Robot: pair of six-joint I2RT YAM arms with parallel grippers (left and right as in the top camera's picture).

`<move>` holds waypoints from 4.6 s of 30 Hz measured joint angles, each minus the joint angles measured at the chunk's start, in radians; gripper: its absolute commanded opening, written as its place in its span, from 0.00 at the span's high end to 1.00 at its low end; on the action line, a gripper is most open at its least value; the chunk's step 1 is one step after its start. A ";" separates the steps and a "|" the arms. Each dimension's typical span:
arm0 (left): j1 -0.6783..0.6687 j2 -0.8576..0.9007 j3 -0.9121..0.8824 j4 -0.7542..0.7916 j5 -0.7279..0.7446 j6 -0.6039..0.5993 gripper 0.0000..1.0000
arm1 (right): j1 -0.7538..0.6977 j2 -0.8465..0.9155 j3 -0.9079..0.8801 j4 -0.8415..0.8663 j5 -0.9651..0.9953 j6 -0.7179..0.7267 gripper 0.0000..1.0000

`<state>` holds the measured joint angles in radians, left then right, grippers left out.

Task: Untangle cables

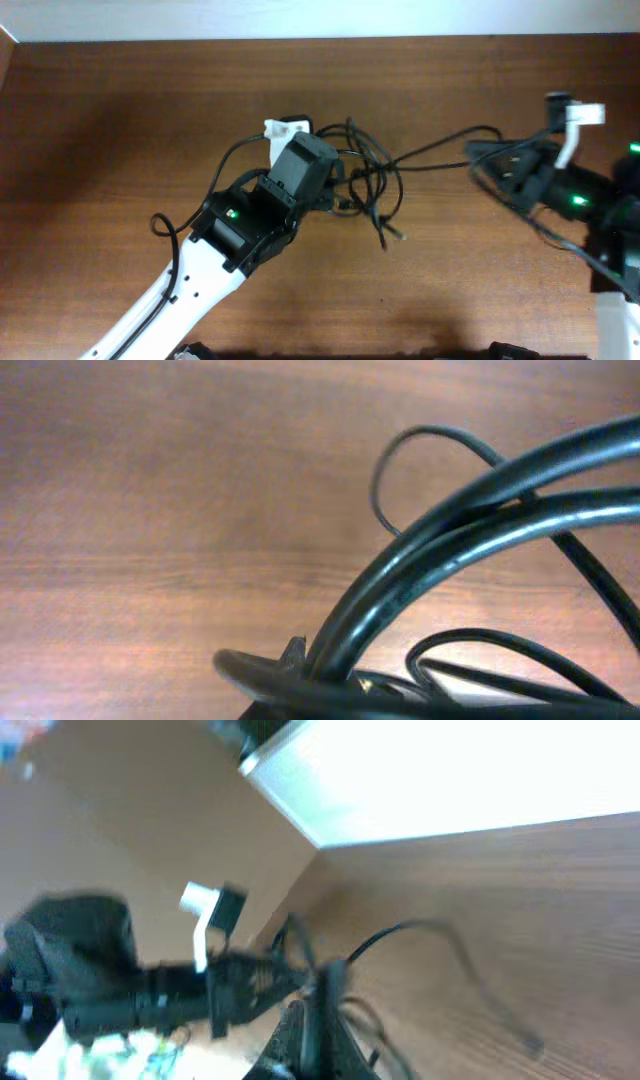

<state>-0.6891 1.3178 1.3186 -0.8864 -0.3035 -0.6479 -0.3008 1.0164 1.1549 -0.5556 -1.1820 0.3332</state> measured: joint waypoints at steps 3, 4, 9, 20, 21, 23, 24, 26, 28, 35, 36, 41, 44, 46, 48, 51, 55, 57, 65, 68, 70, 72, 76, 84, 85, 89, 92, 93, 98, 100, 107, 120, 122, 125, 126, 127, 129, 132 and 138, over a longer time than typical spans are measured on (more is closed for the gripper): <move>-0.008 -0.005 0.002 -0.038 0.001 -0.001 1.00 | -0.102 -0.004 0.000 0.003 -0.026 0.054 0.96; -0.010 -0.005 0.002 -0.042 0.002 -0.003 1.00 | -0.125 -0.004 0.000 0.000 -0.032 0.066 0.96; -0.017 -0.007 0.006 -0.046 0.020 -0.004 1.00 | -0.256 -0.004 0.000 0.000 -0.060 0.109 0.96; 0.003 -0.007 0.001 -0.094 -0.050 0.000 1.00 | -0.459 0.119 0.001 -0.027 -0.024 0.121 0.80; 0.003 -0.007 0.001 -0.094 -0.053 0.000 1.00 | -0.459 0.132 0.001 -0.043 -0.023 0.121 0.73; 0.004 -0.007 0.000 -0.084 -0.052 0.000 1.00 | -0.459 0.150 0.001 -0.079 -0.020 0.124 0.64; 0.004 -0.007 0.000 -0.073 -0.049 0.000 1.00 | -0.459 0.162 0.001 -0.097 -0.022 0.104 0.55; 0.004 -0.007 0.000 -0.044 -0.034 0.000 1.00 | -0.459 0.172 0.001 -0.137 -0.036 0.058 0.40; 0.004 -0.007 -0.001 -0.007 -0.018 0.000 1.00 | -0.459 0.174 0.002 -0.174 -0.051 0.022 0.22; 0.004 -0.007 -0.002 0.171 0.083 0.000 1.00 | -0.410 0.174 0.008 -0.421 -0.074 -0.262 0.02; 0.004 -0.007 -0.002 0.193 0.092 0.000 1.00 | -0.387 0.174 0.008 -0.442 -0.073 -0.307 0.02; 0.004 -0.007 -0.003 0.254 0.143 0.000 1.00 | -0.208 0.174 0.008 -0.512 -0.047 -0.528 0.02; 0.004 -0.007 -0.003 0.270 0.171 0.000 1.00 | -0.085 0.174 0.008 -0.515 0.011 -0.600 0.02; 0.004 -0.007 -0.003 0.275 0.193 0.000 1.00 | -0.006 0.174 0.008 -0.514 0.060 -0.634 0.02; 0.004 -0.007 -0.004 0.286 0.228 0.000 1.00 | 0.086 0.174 0.008 -0.513 0.104 -0.663 0.03; 0.004 -0.007 -0.005 0.349 0.327 0.000 1.00 | 0.198 0.174 0.008 -0.507 0.189 -0.689 0.08; 0.004 -0.007 -0.005 0.408 0.445 0.000 1.00 | 0.283 0.174 0.008 -0.501 0.319 -0.706 0.14; 0.004 -0.007 -0.005 0.414 0.485 0.000 1.00 | 0.298 0.174 0.008 -0.500 0.400 -0.708 0.14; 0.004 -0.007 -0.005 0.414 0.530 0.000 1.00 | 0.299 0.174 0.008 -0.475 0.560 -0.714 0.35; 0.004 -0.007 -0.005 0.414 0.541 0.000 1.00 | 0.299 0.174 0.008 -0.455 0.592 -0.716 0.45; 0.004 -0.007 -0.005 0.414 0.549 0.000 1.00 | 0.299 0.174 0.008 -0.447 0.604 -0.716 0.47; 0.004 -0.007 -0.005 0.414 0.559 0.000 1.00 | 0.299 0.174 0.008 -0.446 0.610 -0.718 0.47; 0.004 -0.007 -0.005 0.427 0.572 0.000 1.00 | 0.299 0.174 0.008 -0.446 0.610 -0.718 0.53; 0.004 -0.007 -0.005 0.446 0.585 0.000 1.00 | 0.300 0.232 0.007 -0.473 0.609 -0.721 0.96; 0.004 -0.007 -0.005 0.446 0.585 0.000 1.00 | 0.300 0.244 0.006 -0.478 0.609 -0.722 0.96; 0.004 -0.007 -0.006 0.446 0.584 0.000 1.00 | 0.300 0.270 0.006 -0.486 0.591 -0.722 0.96; 0.004 -0.007 -0.006 0.429 0.556 0.000 1.00 | 0.300 0.270 0.006 -0.485 0.543 -0.722 0.96; 0.004 -0.007 -0.006 0.415 0.543 0.000 1.00 | 0.300 0.269 0.006 -0.484 0.528 -0.723 0.96; 0.004 -0.007 -0.006 0.299 0.407 0.000 1.00 | 0.300 0.228 0.006 -0.462 0.408 -0.722 0.96; 0.004 -0.007 -0.006 0.248 0.340 0.000 1.00 | 0.300 0.200 0.006 -0.449 0.359 -0.722 0.96; 0.004 -0.007 -0.006 0.136 0.200 0.000 1.00 | 0.300 0.114 0.043 -0.418 0.268 -0.722 0.96; 0.034 -0.007 -0.006 0.016 0.008 -0.143 1.00 | 0.017 0.037 0.060 -0.447 0.288 -0.602 0.01; 0.034 -0.007 -0.006 0.035 0.030 -0.150 1.00 | -0.005 0.037 0.061 -0.462 0.295 -0.590 0.01; 0.034 -0.007 -0.006 0.088 0.093 -0.149 1.00 | -0.010 0.037 0.061 -0.464 0.299 -0.579 0.01; 0.034 -0.007 -0.006 0.111 0.120 -0.138 1.00 | -0.010 0.037 0.061 -0.465 0.301 -0.576 0.01; 0.035 -0.007 -0.006 0.146 0.161 -0.118 1.00 | -0.010 0.037 0.061 -0.466 0.302 -0.574 0.01; 0.035 -0.007 -0.006 0.193 0.232 -0.075 1.00 | -0.010 0.037 0.061 -0.468 0.302 -0.572 0.01; 0.035 -0.005 -0.007 0.306 0.409 0.022 1.00 | -0.010 0.037 0.061 -0.472 0.302 -0.572 0.01; 0.035 -0.005 -0.007 0.421 0.642 0.091 1.00 | -0.010 0.041 0.061 -0.472 0.302 -0.572 0.01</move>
<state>-0.6540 1.3128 1.3117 -0.4656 0.3386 -0.5568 -0.3111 1.0573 1.2156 -1.0279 -0.8803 -0.2386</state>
